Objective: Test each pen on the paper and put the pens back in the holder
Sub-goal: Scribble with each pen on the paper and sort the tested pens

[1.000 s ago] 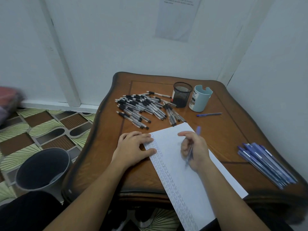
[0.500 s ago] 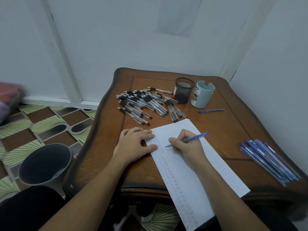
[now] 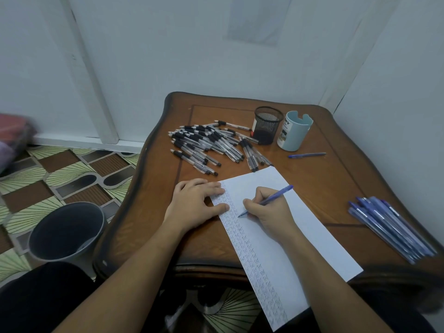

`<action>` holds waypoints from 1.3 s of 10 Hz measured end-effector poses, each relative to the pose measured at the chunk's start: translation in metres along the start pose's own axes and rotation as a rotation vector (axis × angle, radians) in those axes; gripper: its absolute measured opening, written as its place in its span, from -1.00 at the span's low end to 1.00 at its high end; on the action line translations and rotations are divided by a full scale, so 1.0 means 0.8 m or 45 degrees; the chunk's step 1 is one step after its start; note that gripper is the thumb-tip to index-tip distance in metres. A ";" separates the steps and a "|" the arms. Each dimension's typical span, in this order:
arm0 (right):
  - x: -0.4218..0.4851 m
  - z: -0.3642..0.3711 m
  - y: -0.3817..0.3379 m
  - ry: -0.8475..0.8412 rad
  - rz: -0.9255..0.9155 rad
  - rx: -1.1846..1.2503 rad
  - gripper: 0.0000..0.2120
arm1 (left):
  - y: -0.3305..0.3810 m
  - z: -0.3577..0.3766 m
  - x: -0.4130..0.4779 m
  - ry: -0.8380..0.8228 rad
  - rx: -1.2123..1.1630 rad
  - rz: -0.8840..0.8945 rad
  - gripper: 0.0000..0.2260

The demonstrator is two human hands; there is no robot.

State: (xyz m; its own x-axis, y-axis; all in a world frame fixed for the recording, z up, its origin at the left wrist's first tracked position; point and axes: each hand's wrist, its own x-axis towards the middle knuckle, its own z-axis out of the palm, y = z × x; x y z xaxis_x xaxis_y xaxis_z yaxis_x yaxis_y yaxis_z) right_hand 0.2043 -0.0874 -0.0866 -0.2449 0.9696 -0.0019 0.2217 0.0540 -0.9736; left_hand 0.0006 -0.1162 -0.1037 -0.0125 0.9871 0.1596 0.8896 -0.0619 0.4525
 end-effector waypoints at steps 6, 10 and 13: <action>0.001 0.004 -0.002 0.039 0.041 -0.044 -0.70 | -0.001 0.001 0.000 -0.014 -0.004 -0.004 -0.56; -0.001 0.003 -0.003 0.058 0.032 -0.033 -0.68 | 0.000 0.000 0.000 -0.019 0.010 -0.001 -0.55; -0.001 0.003 -0.001 0.038 0.056 -0.028 -0.66 | 0.000 0.000 -0.001 -0.013 0.002 0.006 -0.55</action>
State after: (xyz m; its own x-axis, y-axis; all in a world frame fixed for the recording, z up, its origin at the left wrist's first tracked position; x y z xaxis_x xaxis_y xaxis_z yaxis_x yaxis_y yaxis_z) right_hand 0.2022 -0.0886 -0.0862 -0.2060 0.9778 -0.0375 0.2522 0.0160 -0.9676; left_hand 0.0007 -0.1168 -0.1034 -0.0038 0.9883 0.1527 0.8905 -0.0661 0.4501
